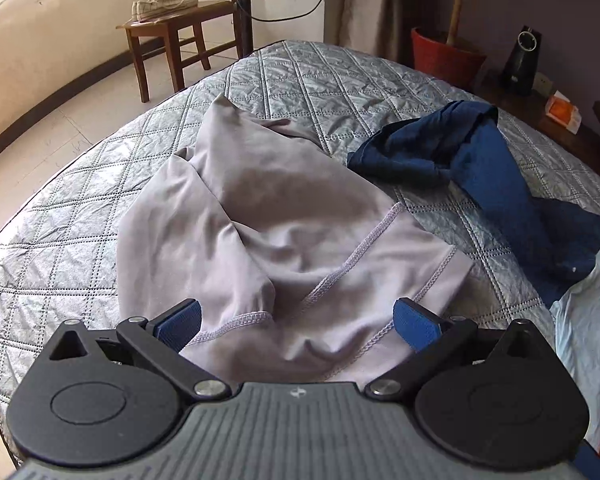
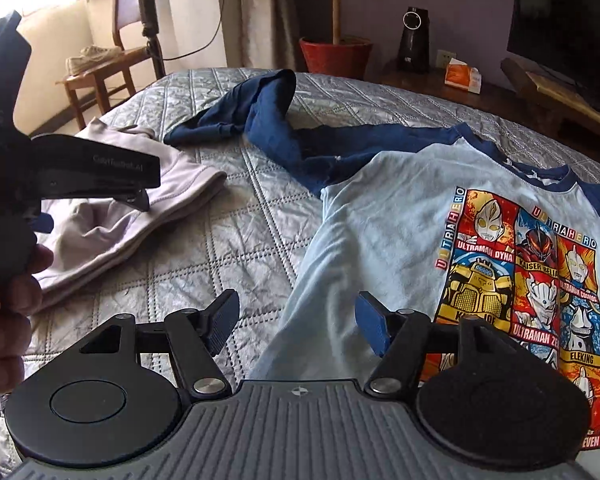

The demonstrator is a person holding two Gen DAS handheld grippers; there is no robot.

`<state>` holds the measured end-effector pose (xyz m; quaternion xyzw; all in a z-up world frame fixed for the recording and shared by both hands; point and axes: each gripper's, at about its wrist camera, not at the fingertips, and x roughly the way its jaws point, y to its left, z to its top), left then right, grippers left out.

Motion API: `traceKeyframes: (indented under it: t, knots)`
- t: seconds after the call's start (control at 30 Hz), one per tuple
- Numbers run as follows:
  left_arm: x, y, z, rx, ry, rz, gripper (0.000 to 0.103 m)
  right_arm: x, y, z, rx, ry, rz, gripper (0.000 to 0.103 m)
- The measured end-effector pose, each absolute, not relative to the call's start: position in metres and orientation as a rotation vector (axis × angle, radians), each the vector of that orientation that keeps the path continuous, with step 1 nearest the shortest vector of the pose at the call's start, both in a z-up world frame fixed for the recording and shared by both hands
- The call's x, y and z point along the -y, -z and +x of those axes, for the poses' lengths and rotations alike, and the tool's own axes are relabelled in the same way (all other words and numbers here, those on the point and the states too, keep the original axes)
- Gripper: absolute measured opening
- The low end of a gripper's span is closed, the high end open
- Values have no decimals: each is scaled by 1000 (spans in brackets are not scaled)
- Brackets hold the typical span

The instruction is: Fold clothes

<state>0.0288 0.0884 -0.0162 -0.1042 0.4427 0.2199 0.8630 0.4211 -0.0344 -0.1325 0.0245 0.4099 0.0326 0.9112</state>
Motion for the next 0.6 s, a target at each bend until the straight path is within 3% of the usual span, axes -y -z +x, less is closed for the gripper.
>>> traceKeyframes:
  t: [0.03, 0.07, 0.13, 0.47, 0.6]
  knots:
    - [-88, 16, 29, -928, -461, -219, 102, 35, 137, 418, -844, -55, 49, 35]
    - [-88, 16, 29, -928, -460, -219, 102, 37, 136, 417, -831, -44, 41, 29]
    - [-88, 16, 30, -924, -463, -214, 102, 43, 132, 419, -813, -40, 93, 5]
    - [-93, 11, 29, -883, -498, -197, 102, -14, 133, 434, -786, -192, 117, 4]
    - [-92, 11, 30, -885, -485, -203, 102, 6, 129, 407, -771, 4, -10, 17]
